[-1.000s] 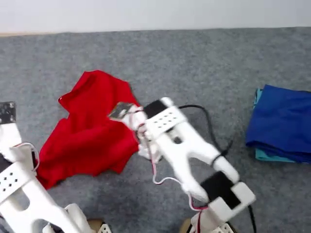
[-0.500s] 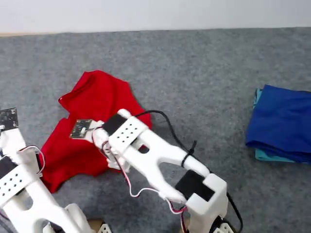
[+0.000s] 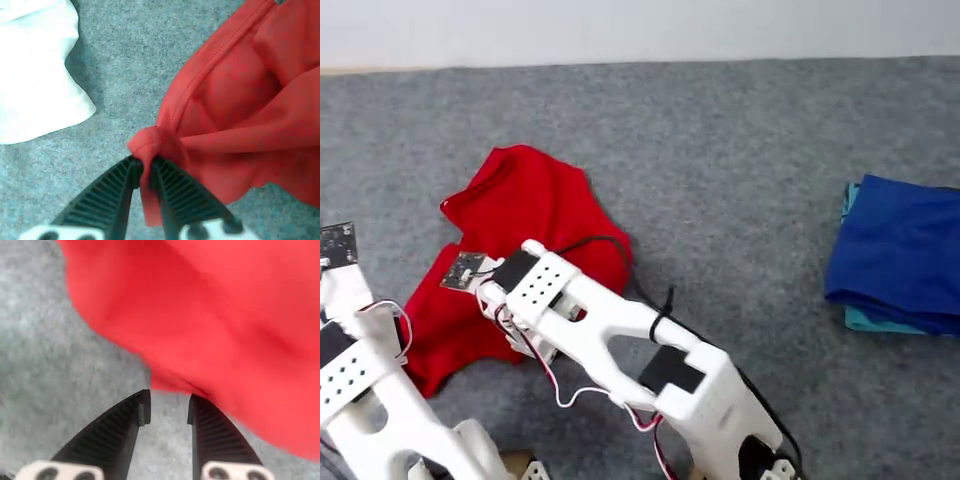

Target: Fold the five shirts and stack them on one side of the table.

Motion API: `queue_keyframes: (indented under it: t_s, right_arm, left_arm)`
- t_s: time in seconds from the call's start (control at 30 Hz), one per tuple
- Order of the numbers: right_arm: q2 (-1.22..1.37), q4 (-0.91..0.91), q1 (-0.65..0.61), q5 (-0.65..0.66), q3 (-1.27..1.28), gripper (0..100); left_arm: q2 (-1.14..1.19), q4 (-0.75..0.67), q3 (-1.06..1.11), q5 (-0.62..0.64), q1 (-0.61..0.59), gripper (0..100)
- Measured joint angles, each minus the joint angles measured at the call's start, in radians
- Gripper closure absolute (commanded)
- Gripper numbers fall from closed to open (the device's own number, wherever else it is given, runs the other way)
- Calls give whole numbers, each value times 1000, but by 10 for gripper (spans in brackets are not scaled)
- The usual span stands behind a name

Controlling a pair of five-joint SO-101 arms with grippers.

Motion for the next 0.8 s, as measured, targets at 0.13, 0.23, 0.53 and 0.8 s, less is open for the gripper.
queue_keyframes:
  t_s: [0.13, 0.23, 0.53, 0.8]
  right_arm:
    - [51, 0, -5, -23, -38, 856]
    - [84, -2, -5, -32, -55, 855]
    - [107, -2, -25, -41, -57, 855]
    - [110, -2, -32, -54, -57, 861]
  left_arm:
    - [0, 0, 0, 0, 0, 998]
    - [0, 0, 0, 0, 0, 998]
    - [0, 0, 0, 0, 0, 998]
    - [0, 0, 0, 0, 0, 998]
